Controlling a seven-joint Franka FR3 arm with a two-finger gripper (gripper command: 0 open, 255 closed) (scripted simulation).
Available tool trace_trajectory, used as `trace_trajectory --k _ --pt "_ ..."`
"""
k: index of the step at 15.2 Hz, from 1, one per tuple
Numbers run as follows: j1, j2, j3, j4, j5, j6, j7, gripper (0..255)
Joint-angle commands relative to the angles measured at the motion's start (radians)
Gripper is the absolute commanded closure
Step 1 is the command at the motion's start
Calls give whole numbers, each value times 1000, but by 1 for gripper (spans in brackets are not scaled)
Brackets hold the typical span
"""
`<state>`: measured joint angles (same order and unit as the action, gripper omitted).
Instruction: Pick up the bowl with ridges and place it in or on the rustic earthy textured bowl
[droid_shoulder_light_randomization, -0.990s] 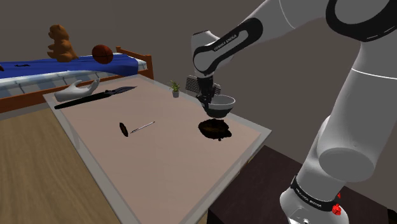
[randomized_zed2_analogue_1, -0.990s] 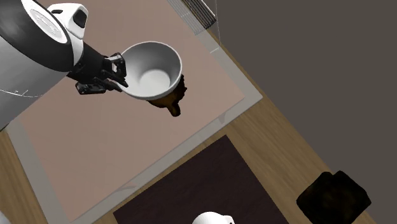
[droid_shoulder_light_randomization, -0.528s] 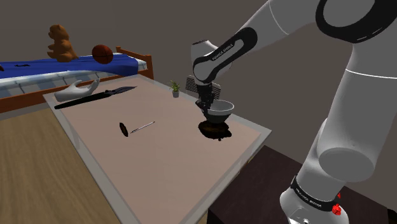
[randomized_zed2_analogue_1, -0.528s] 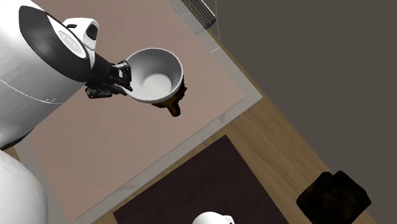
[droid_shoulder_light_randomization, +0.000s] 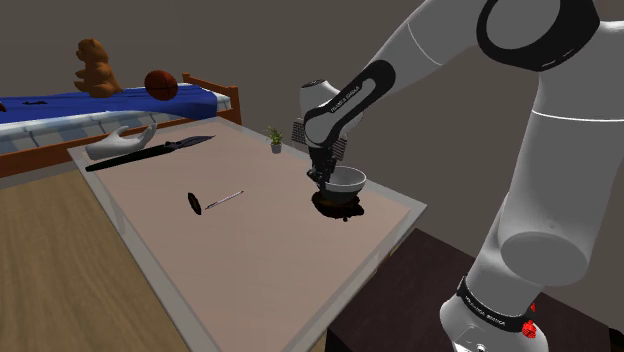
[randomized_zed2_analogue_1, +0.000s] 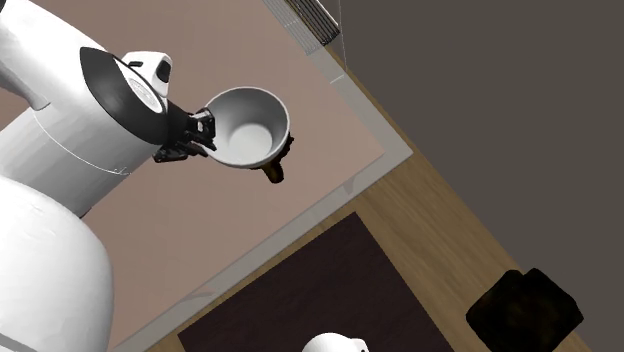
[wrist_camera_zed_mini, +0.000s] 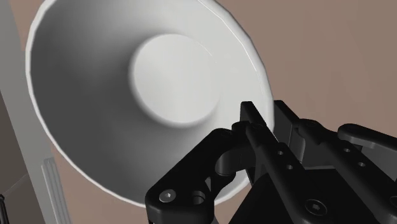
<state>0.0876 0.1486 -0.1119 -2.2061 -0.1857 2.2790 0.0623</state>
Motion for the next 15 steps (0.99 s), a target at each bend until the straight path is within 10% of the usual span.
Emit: trace_trajectory --k 1,8,9,15 --pt "0 9 0 -6 -1 16 2 255" --pt "0 10 0 -6 -1 16 2 255" --pt "0 10 0 -6 -1 16 2 0" --pt "3 -10 2 7 1 -16 1 0"
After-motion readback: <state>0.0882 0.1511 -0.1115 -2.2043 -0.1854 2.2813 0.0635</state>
